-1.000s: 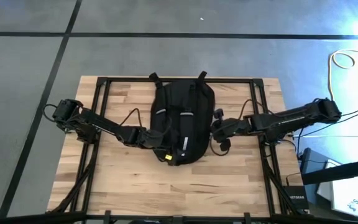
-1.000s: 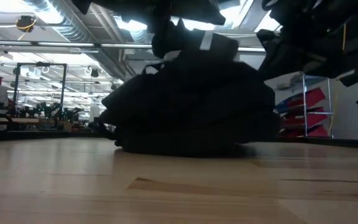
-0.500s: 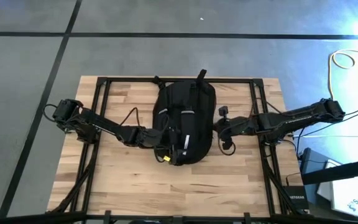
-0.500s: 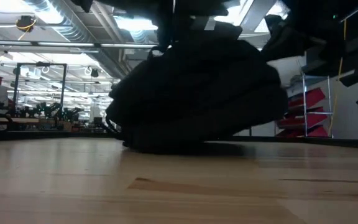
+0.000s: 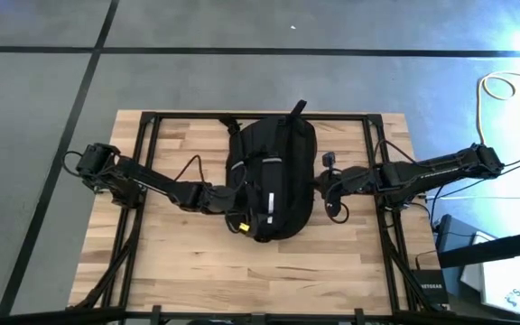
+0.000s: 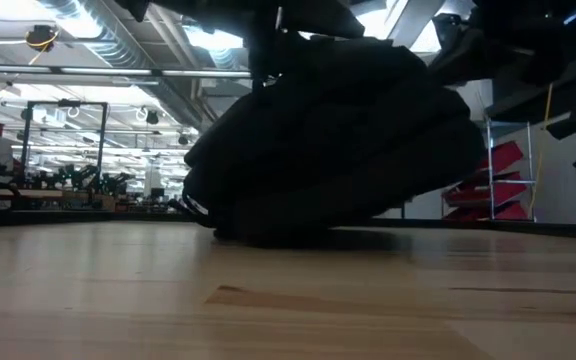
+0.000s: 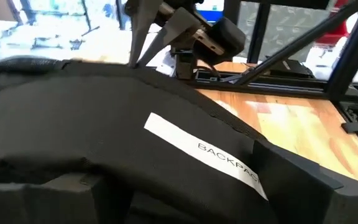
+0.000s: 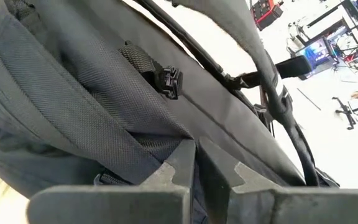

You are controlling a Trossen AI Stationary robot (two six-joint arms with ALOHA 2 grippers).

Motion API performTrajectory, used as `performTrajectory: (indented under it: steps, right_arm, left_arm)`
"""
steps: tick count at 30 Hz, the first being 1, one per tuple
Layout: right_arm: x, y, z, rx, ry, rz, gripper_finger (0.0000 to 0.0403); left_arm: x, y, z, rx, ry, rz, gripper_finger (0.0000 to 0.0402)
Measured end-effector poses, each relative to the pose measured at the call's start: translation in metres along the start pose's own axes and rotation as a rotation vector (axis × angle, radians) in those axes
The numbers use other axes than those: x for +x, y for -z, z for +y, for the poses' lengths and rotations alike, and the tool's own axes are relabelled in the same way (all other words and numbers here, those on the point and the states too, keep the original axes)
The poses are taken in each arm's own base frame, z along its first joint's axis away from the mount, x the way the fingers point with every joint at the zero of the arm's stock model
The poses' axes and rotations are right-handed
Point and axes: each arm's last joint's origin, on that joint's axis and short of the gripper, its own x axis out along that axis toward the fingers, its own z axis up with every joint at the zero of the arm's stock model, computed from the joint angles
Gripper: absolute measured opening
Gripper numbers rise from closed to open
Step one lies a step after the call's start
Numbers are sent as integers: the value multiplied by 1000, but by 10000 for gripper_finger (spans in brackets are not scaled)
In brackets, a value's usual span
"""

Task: Unpack backpack
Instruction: Open the black backpack

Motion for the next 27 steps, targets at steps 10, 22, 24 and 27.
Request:
performTrajectory:
  steps: [10, 22, 24, 27]
  right_arm:
    - [-9, 1, -3, -25, 26, -14, 0]
    - [-38, -10, -19, 58, 105, -234, 0]
    - [-40, -15, -21, 68, 92, -296, 0]
    - [-40, -16, -21, 70, 86, -320, 0]
  left_arm:
    - [-46, -20, 14, -147, -22, 160, 289]
    - [-76, -24, 2, -17, -51, 174, 289]
    - [-77, -21, 0, -10, -62, 161, 289]
    - [-82, -9, -1, 8, -62, 168, 288]
